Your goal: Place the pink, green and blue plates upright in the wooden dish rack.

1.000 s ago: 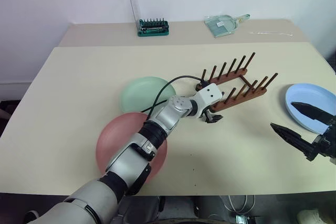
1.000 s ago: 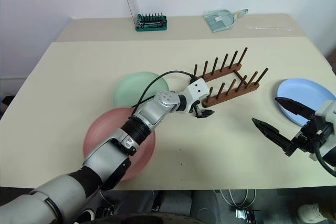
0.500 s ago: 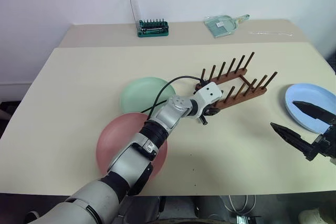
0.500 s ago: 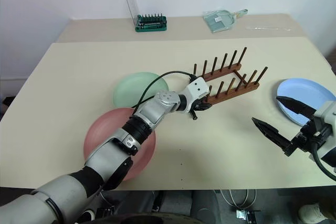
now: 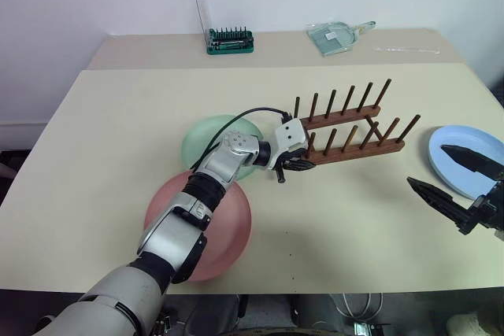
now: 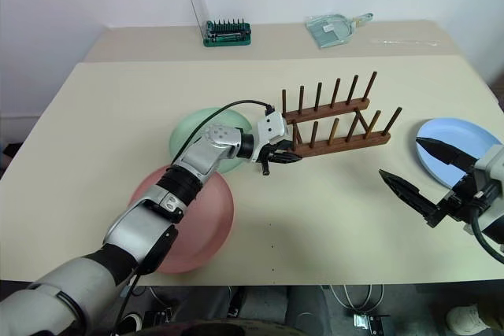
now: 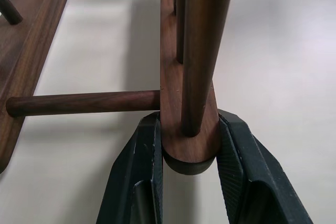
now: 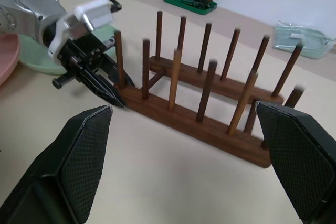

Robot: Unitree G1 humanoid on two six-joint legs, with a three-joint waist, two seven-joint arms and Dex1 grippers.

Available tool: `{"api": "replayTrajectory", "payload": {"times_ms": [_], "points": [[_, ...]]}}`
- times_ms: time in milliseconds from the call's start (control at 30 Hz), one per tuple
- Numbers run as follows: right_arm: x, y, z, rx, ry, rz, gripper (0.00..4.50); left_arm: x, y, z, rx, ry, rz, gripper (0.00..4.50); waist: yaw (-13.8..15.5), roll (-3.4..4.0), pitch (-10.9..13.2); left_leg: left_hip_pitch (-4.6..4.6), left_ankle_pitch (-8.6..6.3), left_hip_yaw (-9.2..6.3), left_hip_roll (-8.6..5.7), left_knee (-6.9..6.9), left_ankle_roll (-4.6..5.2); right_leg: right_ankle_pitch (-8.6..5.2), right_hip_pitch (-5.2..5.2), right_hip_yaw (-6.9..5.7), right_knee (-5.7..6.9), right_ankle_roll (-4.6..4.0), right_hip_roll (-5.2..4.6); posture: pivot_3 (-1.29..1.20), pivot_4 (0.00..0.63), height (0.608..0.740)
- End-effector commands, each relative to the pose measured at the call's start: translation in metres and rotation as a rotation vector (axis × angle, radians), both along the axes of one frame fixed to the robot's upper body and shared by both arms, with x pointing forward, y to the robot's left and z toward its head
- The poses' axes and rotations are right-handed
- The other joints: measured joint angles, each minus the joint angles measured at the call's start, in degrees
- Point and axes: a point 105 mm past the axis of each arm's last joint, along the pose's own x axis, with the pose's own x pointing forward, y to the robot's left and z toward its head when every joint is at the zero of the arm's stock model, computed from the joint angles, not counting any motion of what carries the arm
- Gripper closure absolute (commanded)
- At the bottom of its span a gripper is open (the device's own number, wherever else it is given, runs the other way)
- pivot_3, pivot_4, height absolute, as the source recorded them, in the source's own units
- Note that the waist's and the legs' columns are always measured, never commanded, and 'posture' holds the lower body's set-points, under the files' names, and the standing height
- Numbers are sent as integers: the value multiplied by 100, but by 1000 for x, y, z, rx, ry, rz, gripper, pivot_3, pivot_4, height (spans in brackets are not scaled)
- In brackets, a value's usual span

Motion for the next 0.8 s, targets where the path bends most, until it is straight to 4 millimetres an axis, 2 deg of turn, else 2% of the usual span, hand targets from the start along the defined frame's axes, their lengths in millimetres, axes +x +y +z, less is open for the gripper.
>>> {"api": "replayTrajectory", "payload": {"times_ms": [33, 200, 400, 500, 733, 767, 800], "points": [[1, 2, 6, -18, -27, 15, 0, -2, -2, 7, 12, -111, -48, 3725, -2, 0, 0, 1, 0, 0, 0, 0, 0, 0, 0, 0, 0, 0, 0, 0, 150, 740], [2, 1, 6, -13, -27, 15, 0, -12, -5, -6, 53, -104, -95, 3725, -3, 1, -1, 1, 0, 0, 0, 0, 0, 0, 0, 1, 1, 0, 1, 0, 150, 740], [2, 4, 4, -21, -26, 21, 0, -8, -11, -1, -16, 6, -25, 3725, -1, 1, -1, 0, 0, 0, 0, 1, 1, 0, 1, 1, 1, 0, 0, 0, 150, 740], [2, 4, 5, -25, -29, 23, 0, -13, -11, 0, -43, 81, -46, 3725, -3, 3, -2, 1, 0, 0, 0, 1, 1, 0, 0, 1, 2, 0, 1, 0, 150, 740], [4, 6, 4, -26, -32, 30, 0, -13, -5, 2, -42, 46, -56, 296, -4, 3, -2, 2, 0, 0, 0, 1, 1, 0, 1, 1, 2, 0, 1, 0, 150, 740], [5, 6, 4, -25, -31, 31, 0, -13, -5, 4, -47, 41, -58, 48, -4, 4, -2, 2, 0, 0, 0, 1, 1, 0, 0, 1, 2, 0, 1, 0, 150, 740], [5, 6, 4, -24, -31, 33, 0, -13, -4, 7, -51, 36, -66, 48, -3, 4, -3, 2, 0, 0, 0, 1, 1, 0, 1, 1, 2, 0, 1, 0, 150, 740]]}}
